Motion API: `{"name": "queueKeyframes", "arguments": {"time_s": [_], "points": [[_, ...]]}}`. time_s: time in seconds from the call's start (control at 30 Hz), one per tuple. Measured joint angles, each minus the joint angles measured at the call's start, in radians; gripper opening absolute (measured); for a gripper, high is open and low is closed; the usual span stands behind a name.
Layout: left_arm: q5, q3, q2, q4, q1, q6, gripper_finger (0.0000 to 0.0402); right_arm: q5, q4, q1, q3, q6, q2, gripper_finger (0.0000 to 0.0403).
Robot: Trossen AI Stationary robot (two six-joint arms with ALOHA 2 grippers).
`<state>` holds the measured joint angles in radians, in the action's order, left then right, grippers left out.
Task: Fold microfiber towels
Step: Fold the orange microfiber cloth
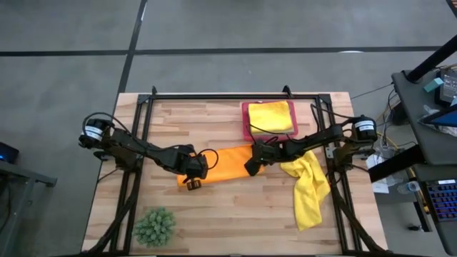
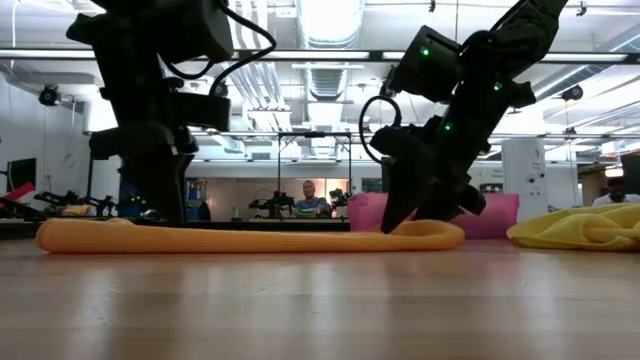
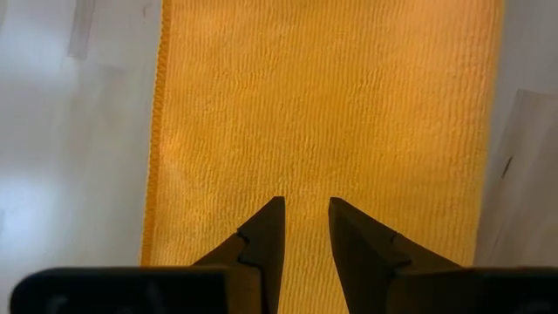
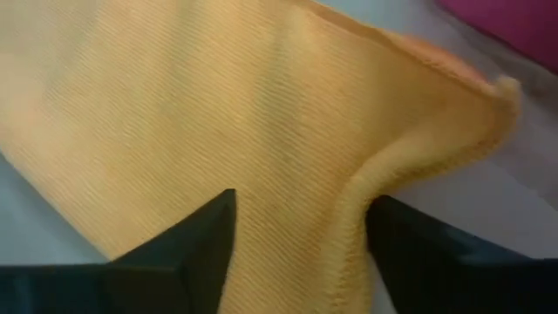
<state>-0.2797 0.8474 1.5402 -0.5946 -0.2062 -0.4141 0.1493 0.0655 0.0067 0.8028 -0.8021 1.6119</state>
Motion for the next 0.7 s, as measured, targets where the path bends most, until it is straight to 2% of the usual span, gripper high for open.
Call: {"name": "queueKeyframes", "arguments": {"time_s": [0.27,0.3,0.47,0.7], "points": [[-0.017,-0.026,0.0,0.069,-0.002,-0.013,0.0077,0.007,-0.026,0.0,-0.002,0.058,0.002,0.0032],[-0.017,-0.029,0.0,0.068,-0.002,-0.022,0.0077,0.008,-0.019,0.0,-0.002,0.067,-0.005,0.0022],[-0.017,-0.054,0.0,0.06,-0.022,-0.027,0.0077,0.008,0.025,0.0,-0.002,0.093,-0.047,0.001],[-0.016,-0.056,-0.004,0.009,-0.049,-0.065,0.0077,0.008,0.207,0.002,-0.002,0.105,-0.118,0.0009]]}}
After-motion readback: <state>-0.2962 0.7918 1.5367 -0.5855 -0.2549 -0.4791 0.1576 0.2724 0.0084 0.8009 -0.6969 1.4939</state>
